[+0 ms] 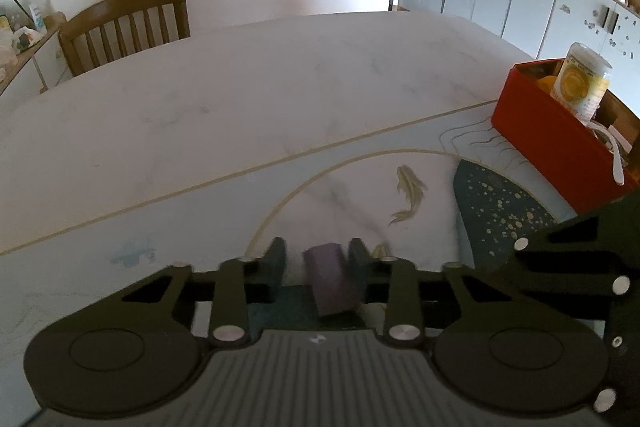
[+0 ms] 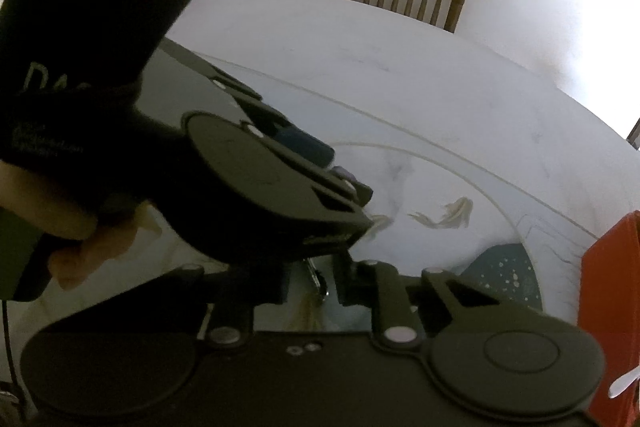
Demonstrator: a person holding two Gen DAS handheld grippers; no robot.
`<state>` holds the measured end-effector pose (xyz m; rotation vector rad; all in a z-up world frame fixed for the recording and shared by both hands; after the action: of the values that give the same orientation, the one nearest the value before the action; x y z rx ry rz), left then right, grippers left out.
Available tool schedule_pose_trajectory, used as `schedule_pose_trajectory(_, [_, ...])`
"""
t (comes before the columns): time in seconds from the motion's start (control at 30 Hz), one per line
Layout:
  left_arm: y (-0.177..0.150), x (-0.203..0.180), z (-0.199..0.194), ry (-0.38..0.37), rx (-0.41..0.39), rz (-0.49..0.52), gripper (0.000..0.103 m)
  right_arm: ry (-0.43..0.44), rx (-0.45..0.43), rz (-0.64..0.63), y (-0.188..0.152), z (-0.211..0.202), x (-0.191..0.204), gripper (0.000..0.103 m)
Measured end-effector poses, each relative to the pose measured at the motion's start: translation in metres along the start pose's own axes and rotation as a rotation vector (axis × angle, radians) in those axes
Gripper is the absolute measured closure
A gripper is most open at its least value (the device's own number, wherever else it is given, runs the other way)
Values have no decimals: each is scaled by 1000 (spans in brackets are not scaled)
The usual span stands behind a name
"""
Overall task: Organize rigid objects
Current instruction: 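Grasp the small purple block with the left tool while the right tool grasps the metal clip, then carry the purple block and metal clip over the red box with both tools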
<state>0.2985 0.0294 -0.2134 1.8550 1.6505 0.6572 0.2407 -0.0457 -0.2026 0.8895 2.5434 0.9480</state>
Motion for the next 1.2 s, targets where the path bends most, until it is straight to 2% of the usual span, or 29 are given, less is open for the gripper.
schedule_pose_trajectory(0.03, [0, -1, -1, -2, -1, 2, 80, -3, 3, 3, -1, -1, 1, 91])
schedule_pose_trajectory(0.17, [-1, -2, -2, 14, 3, 2, 82, -27, 11, -2, -3, -5, 1, 98])
schedule_pose_trajectory(0.7, [-2, 1, -35, 48, 16, -104, 82, -133, 43, 160, -39, -48, -21, 98])
schedule_pose_trajectory(0.9, [0, -10, -58, 38, 11, -127, 82, -144, 6, 226, -39, -82, -32, 98])
schedule_pose_trajectory(1.2, [17, -50, -99, -28, -27, -125, 82, -136, -84, 314, -38, -139, -57, 98])
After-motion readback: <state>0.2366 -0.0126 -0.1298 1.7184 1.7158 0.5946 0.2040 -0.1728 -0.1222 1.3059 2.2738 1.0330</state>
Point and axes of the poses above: each gripper's, at about its wrist camera, not at the fingertips, and z roughly the way its jaws point, x to its left, y to its top, the point moved 5 cm from there along z, roughly the way its jaws point, and after that the axes turned 3 degrees about -x, right-handed, at the moved point
